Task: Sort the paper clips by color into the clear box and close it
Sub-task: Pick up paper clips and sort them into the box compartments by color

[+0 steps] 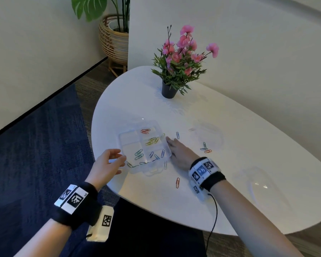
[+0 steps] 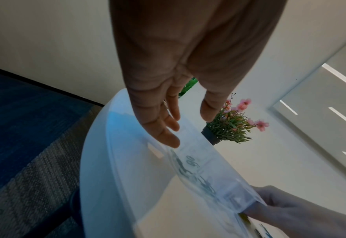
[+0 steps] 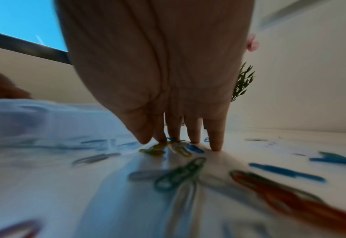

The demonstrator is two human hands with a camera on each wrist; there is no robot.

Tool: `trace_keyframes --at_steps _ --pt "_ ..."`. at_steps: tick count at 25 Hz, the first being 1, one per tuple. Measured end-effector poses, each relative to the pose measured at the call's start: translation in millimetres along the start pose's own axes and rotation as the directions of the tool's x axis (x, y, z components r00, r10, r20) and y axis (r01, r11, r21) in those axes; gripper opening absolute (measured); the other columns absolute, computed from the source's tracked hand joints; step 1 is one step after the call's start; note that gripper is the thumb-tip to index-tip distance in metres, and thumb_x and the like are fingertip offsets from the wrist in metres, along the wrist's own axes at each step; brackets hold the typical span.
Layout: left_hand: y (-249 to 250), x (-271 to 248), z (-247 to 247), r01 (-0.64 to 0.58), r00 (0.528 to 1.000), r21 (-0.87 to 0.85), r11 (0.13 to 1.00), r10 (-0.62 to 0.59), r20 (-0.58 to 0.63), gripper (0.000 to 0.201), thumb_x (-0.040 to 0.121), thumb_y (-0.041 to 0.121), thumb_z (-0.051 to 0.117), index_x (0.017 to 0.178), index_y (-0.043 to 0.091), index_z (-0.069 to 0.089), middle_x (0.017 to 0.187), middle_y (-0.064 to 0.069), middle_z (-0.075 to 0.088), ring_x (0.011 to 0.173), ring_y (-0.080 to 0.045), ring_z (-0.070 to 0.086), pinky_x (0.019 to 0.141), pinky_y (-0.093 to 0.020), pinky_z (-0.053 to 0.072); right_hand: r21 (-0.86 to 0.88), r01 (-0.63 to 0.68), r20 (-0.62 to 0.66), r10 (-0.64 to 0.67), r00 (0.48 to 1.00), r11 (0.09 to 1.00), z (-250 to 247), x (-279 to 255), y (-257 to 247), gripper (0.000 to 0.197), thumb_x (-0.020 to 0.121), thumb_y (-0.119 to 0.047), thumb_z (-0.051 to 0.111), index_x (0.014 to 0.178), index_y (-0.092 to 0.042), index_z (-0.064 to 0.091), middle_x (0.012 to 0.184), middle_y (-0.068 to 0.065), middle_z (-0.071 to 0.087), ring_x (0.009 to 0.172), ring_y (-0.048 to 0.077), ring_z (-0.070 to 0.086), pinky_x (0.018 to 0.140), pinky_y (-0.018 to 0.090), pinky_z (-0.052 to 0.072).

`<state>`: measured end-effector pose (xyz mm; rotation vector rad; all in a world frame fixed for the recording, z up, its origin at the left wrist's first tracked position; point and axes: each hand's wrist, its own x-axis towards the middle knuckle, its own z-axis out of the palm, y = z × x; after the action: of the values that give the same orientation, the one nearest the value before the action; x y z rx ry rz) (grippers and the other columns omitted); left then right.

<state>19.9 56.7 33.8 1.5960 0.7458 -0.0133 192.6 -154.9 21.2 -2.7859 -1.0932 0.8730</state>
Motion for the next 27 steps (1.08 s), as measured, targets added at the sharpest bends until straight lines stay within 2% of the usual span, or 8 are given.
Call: trace_keyframes --at_steps 3,6,9,12,17,21,24,27 --pt "3.5 4.9 4.5 0.058 0.998 0.066 0.996 -0.059 0.012 0.052 0.084 0.017 0.068 0.129 0.008 0.044 0.107 -0.004 0.056 0.094 -0.022 0.064 0.062 -0.026 0.056 0.061 0.091 -0.141 -0.082 0.987 0.994 20.1 -20.4 -0.3 0.047 0.094 -0.027 0.046 0.141 -0.021 0.043 0.156 0.008 0.024 0.143 0.027 0.022 0.118 0.043 0.022" --pt "11.4 19.2 3.8 0.094 0.995 0.010 0.996 -0.094 -0.018 0.049 0.085 0.007 0.065 0.130 0.004 0.044 0.105 -0.008 0.054 0.095 -0.025 0.061 0.057 -0.027 0.061 0.094 0.070 -0.270 -0.042 0.962 0.993 13.8 -29.8 -6.1 0.029 0.088 -0.015 0.059 0.115 -0.013 0.069 0.134 0.014 0.049 0.122 0.031 0.045 0.104 0.033 0.036" --pt "18.7 34.4 -0.8 0.100 0.990 -0.041 0.994 -0.104 -0.097 0.048 0.086 0.004 0.062 0.131 0.003 0.046 0.109 -0.013 0.053 0.098 -0.026 0.058 0.067 -0.033 0.062 0.166 -0.008 -0.320 0.061 0.945 0.986 4.2 -37.5 -6.8 0.022 0.085 -0.006 0.063 0.106 -0.004 0.072 0.117 0.014 0.059 0.107 0.030 0.056 0.091 0.023 0.041" --pt "23.2 36.9 -2.5 0.083 0.985 -0.010 0.997 -0.083 -0.152 0.047 0.086 0.009 0.063 0.130 0.004 0.046 0.112 -0.012 0.055 0.102 -0.025 0.060 0.071 -0.033 0.060 0.166 -0.055 -0.319 0.106 0.942 0.985 4.0 -41.1 -7.3 0.020 0.087 -0.001 0.057 0.100 -0.001 0.072 0.110 0.016 0.063 0.104 0.029 0.059 0.088 0.027 0.046" --pt "36.5 2.9 8.6 -0.113 0.950 0.207 0.972 0.167 -0.263 0.041 0.090 0.024 0.058 0.128 0.011 0.048 0.109 0.003 0.055 0.092 -0.017 0.055 0.083 -0.031 0.046 0.122 -0.119 -0.205 0.142 0.968 0.985 6.9 -45.6 -12.1 0.020 0.094 -0.006 0.044 0.107 0.000 0.057 0.112 0.021 0.058 0.103 0.032 0.054 0.080 0.031 0.041" --pt "50.1 -18.3 35.0 -0.047 0.995 -0.101 0.994 0.056 0.079 0.032 0.098 0.026 0.042 0.115 0.004 0.058 0.101 -0.011 0.064 0.078 -0.017 0.064 0.072 -0.026 0.054 0.499 0.064 -0.412 0.172 0.895 0.864 -11.0 -61.5 -25.5 0.014 0.085 -0.010 0.065 0.096 -0.005 0.071 0.095 0.009 0.071 0.082 0.015 0.061 0.076 0.021 0.045" --pt "60.6 -20.9 55.2 0.195 0.926 -0.279 0.940 -0.082 0.369 0.051 0.101 0.040 0.029 0.110 0.000 0.059 0.102 -0.018 0.068 0.087 -0.023 0.069 0.077 -0.027 0.059 0.629 0.309 -0.515 0.084 0.853 0.713 -30.4 -75.9 -51.3 0.017 0.075 -0.011 0.077 0.092 -0.008 0.075 0.085 0.006 0.074 0.076 0.014 0.067 0.073 0.021 0.055" --pt "66.7 -16.6 62.5 0.404 0.850 -0.427 0.809 -0.159 0.502 0.058 0.101 0.041 0.024 0.104 -0.004 0.061 0.092 -0.018 0.071 0.081 -0.022 0.073 0.072 -0.025 0.061 0.593 0.339 -0.509 0.014 0.860 0.730 -41.4 -79.6 -59.3 0.027 0.070 -0.013 0.080 0.096 -0.010 0.074 0.085 0.003 0.074 0.076 0.007 0.069 0.071 0.015 0.054"
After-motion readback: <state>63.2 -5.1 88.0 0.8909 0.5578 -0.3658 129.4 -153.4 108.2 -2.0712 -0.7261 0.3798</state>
